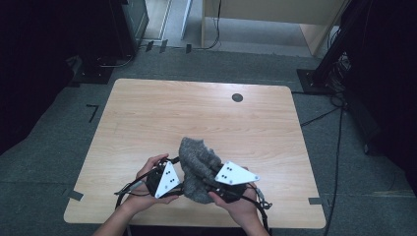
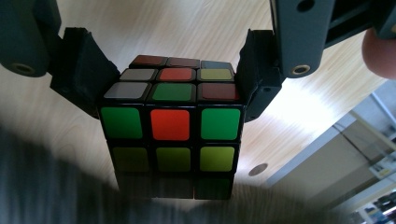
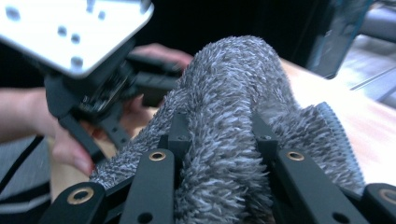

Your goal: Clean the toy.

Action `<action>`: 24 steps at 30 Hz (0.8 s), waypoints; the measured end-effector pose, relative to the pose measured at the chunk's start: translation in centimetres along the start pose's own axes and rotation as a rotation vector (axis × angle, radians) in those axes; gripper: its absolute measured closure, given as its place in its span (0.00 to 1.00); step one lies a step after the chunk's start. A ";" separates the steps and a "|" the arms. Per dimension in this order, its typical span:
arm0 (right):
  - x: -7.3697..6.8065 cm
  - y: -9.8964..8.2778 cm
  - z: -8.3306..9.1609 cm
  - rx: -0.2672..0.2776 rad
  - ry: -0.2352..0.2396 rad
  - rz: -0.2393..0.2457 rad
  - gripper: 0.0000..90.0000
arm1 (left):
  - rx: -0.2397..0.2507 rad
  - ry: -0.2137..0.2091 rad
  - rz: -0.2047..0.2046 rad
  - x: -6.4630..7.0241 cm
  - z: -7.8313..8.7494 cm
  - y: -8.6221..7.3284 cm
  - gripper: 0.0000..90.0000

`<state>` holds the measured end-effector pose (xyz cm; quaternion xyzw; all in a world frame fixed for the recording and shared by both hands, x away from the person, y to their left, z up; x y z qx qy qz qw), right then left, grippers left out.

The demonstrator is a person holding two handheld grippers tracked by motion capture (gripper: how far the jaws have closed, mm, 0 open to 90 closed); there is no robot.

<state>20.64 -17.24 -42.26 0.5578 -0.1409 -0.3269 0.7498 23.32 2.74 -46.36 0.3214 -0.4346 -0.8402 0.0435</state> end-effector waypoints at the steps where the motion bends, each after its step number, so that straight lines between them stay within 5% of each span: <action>1: -0.3 -0.3 -0.4 -0.018 0.001 0.020 0.78 | 0.007 -0.004 -0.003 0.2 0.1 0.3 0.39; 3: -0.4 -0.6 -0.7 -0.026 -0.018 0.038 0.78 | 0.003 -0.001 -0.014 0.2 0.1 0.4 0.38; 7: 1.1 -0.2 0.3 0.015 -0.073 -0.014 0.77 | 0.016 0.000 0.006 -0.2 0.4 0.2 0.39; 10: 2.2 -0.2 0.9 0.031 -0.174 -0.032 0.72 | 0.015 0.006 0.012 -0.4 0.4 0.1 0.39; 15: 1.2 0.1 1.0 0.056 -0.113 0.002 0.74 | 0.037 -0.005 0.016 -0.2 0.4 0.3 0.39; 17: 0.0 0.1 0.5 0.048 -0.055 0.042 0.75 | 0.048 -0.007 0.019 -0.1 0.5 0.5 0.38; 20: -1.0 -0.1 -0.2 0.009 -0.040 0.107 0.76 | 0.045 -0.008 0.019 0.1 0.5 0.6 0.38; 24: 0.5 -0.1 0.2 0.021 -0.064 0.038 0.77 | 0.040 -0.004 0.026 -0.1 0.5 0.4 0.39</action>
Point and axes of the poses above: each handheld gripper's, and its own axes: z roughly backward along the jaws, y roughly out of its top, x roughly to its right, the point moved 1 cm from there along -z, roughly forward along the jaws, and after that the axes turned 11 degrees about -z, right-handed, at the moved point
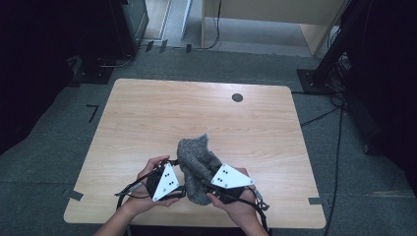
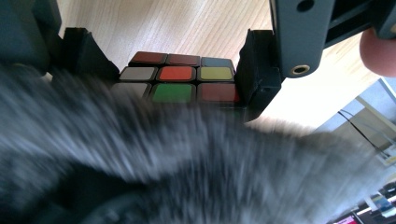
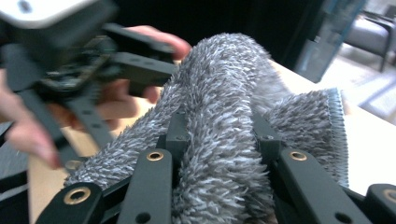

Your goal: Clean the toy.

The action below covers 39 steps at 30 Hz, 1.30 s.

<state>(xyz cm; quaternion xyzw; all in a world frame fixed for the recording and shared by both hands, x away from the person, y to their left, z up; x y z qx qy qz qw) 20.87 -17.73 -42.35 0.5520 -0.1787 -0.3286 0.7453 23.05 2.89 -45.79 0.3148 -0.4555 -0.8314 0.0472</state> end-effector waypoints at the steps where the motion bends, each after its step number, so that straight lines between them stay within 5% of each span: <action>1: 0.5 0.0 0.2 0.005 -0.020 -0.020 0.77 | -0.002 0.000 0.001 0.0 0.0 -0.1 0.39; 5: 1.4 0.1 0.8 0.022 -0.069 -0.055 0.77 | 0.010 -0.002 0.012 -0.1 0.0 -0.1 0.38; 10: -0.6 0.2 0.3 0.030 0.082 -0.008 0.76 | 0.026 -0.010 0.020 -0.1 0.2 0.2 0.39; 12: -0.9 0.1 -0.1 0.006 0.066 0.016 0.76 | 0.024 -0.013 0.020 -0.1 0.3 0.2 0.39; 19: 2.2 0.4 1.5 0.052 -0.065 -0.107 0.76 | 0.045 -0.010 0.038 -0.5 0.5 0.1 0.39; 23: 3.7 0.1 1.9 0.095 -0.022 -0.206 0.76 | 0.097 -0.035 0.046 -0.5 0.9 0.3 0.39; 28: 4.6 -1.1 1.1 0.080 0.019 -0.307 0.77 | 0.163 -0.064 0.093 -1.0 1.6 0.4 0.39; 34: 5.1 -2.0 0.4 0.016 -0.046 -0.275 0.76 | 0.168 -0.066 0.106 -1.4 1.8 0.2 0.39; 39: 4.4 -1.0 1.6 0.141 -0.001 -0.286 0.76 | 0.162 -0.074 0.101 -1.1 1.6 0.3 0.38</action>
Point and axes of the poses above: each handheld gripper's, and its own axes: z roughly backward along the jaws, y roughly out of its top, x roughly to its right, the point moved 1 cm from there along -z, roughly forward along the jaws, and after that the axes turned 11 degrees about -z, right-handed, at the moved point
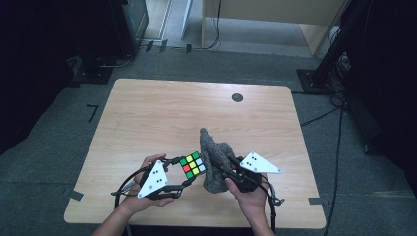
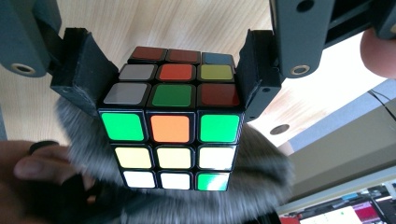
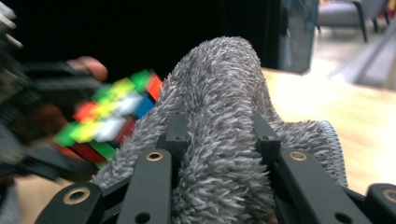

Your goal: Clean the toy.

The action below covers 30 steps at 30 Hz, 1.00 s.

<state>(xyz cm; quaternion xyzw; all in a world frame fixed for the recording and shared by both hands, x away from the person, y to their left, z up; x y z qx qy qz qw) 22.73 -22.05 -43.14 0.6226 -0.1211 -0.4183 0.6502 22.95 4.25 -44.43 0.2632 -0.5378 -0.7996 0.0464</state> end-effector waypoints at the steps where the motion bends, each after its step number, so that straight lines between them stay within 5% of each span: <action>1: -0.3 0.0 -0.1 -0.004 0.003 0.011 0.76 | 0.003 -0.002 0.003 0.0 0.0 0.1 0.39; 8: 0.8 -1.5 -1.5 -0.117 -0.024 -0.049 0.77 | 0.031 0.003 0.028 -0.5 0.5 0.3 0.38; 15: 0.0 -0.1 -0.2 -0.020 -0.003 -0.041 0.77 | 0.002 -0.003 0.022 -0.4 0.1 -0.2 0.38; 24: 0.4 -1.3 -1.3 -0.107 -0.026 -0.067 0.77 | 0.021 -0.002 0.034 -0.5 0.5 0.1 0.38; 30: -0.1 -0.1 -0.3 -0.033 -0.002 -0.058 0.77 | 0.001 -0.010 0.018 -0.1 0.0 -0.1 0.38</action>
Point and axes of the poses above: each handheld gripper's, and its own axes: z roughly backward along the jaws, y roughly out of its top, x roughly to its right, the point moved 1 cm from there along -z, roughly forward along the jaws, and after that the axes turned 11 degrees about -z, right-handed, at the moved point
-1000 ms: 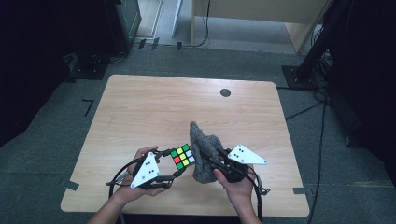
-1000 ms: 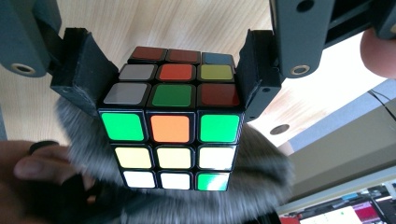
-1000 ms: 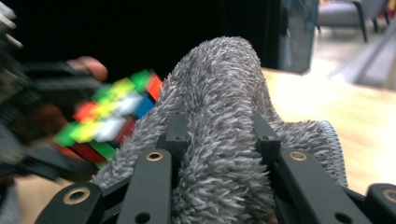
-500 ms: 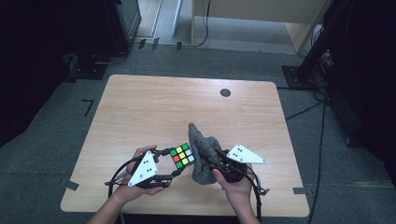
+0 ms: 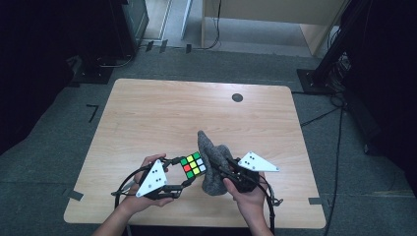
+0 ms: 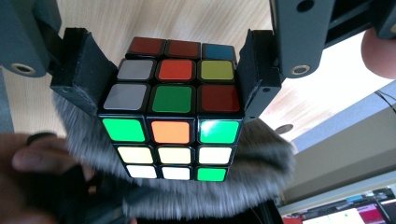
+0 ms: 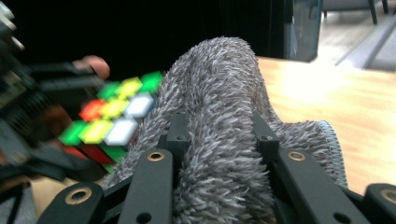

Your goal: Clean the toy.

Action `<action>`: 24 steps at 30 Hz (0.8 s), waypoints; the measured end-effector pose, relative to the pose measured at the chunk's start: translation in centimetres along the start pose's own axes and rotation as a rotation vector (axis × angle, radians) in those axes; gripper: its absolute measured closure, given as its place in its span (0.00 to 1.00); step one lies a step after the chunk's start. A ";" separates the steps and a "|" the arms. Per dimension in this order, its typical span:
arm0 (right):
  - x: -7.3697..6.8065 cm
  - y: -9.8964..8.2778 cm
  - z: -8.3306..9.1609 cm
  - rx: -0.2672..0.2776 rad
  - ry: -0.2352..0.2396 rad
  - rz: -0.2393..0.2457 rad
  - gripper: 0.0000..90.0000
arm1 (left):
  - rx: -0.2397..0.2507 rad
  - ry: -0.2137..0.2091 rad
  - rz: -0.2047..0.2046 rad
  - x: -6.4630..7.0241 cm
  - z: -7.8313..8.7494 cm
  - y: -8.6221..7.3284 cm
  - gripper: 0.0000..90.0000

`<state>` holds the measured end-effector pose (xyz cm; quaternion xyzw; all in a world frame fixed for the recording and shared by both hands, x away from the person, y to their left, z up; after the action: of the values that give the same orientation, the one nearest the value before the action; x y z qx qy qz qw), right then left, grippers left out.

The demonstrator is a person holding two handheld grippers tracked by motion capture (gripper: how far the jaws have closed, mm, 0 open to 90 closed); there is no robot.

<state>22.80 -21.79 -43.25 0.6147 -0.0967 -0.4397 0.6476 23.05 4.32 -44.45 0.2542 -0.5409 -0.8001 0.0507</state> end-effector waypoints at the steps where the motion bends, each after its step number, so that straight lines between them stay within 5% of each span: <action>1: -0.1 0.0 0.0 0.000 -0.002 0.004 0.77 | 0.003 -0.002 0.003 0.0 0.0 0.0 0.38; 8: 0.6 -1.3 -1.3 -0.086 -0.020 -0.042 0.77 | 0.022 0.003 0.013 -0.3 0.5 0.3 0.38; 16: 0.0 -0.2 -0.2 -0.016 -0.002 -0.042 0.77 | 0.002 -0.006 -0.004 0.0 0.0 0.0 0.38; 24: 0.8 -1.5 -1.4 -0.094 -0.026 -0.065 0.77 | 0.023 -0.004 0.009 -0.2 0.4 0.4 0.38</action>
<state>23.56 -21.11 -45.18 0.5808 -0.0642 -0.4726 0.6597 22.96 4.58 -43.88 0.2508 -0.5515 -0.7940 0.0502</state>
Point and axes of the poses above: each handheld gripper's, and its own axes: z roughly backward along the jaws, y roughly out of its top, x roughly to its right, the point moved 1 cm from there along -z, roughly forward along the jaws, and after that the axes turned 11 degrees about -z, right-handed, at the moved point
